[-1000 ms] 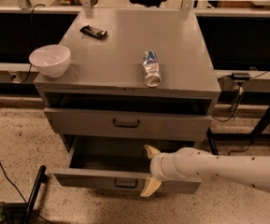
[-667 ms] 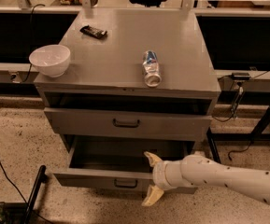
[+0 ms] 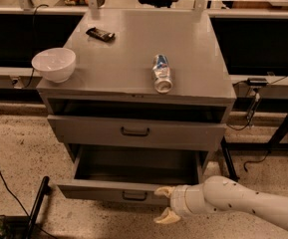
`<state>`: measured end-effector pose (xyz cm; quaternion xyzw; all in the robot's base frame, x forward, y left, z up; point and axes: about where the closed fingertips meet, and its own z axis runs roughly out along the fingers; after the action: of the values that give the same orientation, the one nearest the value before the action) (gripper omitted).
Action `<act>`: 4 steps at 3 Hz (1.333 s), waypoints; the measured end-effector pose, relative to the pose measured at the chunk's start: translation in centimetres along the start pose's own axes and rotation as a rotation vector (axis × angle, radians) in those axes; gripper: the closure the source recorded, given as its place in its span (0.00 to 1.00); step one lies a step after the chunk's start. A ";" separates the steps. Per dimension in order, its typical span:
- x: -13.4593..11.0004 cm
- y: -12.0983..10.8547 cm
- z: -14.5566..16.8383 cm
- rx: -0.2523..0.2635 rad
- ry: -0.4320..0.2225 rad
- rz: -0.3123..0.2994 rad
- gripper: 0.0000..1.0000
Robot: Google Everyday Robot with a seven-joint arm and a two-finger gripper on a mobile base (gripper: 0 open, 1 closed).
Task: Close middle drawer
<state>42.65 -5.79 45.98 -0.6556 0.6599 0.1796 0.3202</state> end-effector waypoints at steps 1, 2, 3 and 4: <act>2.0 1.1 0.7 -0.029 0.005 0.041 0.62; 3.8 0.8 2.6 -0.057 -0.001 0.053 0.85; 5.4 -0.1 4.7 -0.047 -0.026 0.057 1.00; 6.1 -0.5 6.0 -0.024 -0.033 0.051 1.00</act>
Offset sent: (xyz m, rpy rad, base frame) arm 0.0153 -0.0152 -0.0775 0.0206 0.1080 0.0046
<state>44.66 -6.45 37.71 -0.6394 0.6688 0.2062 0.3184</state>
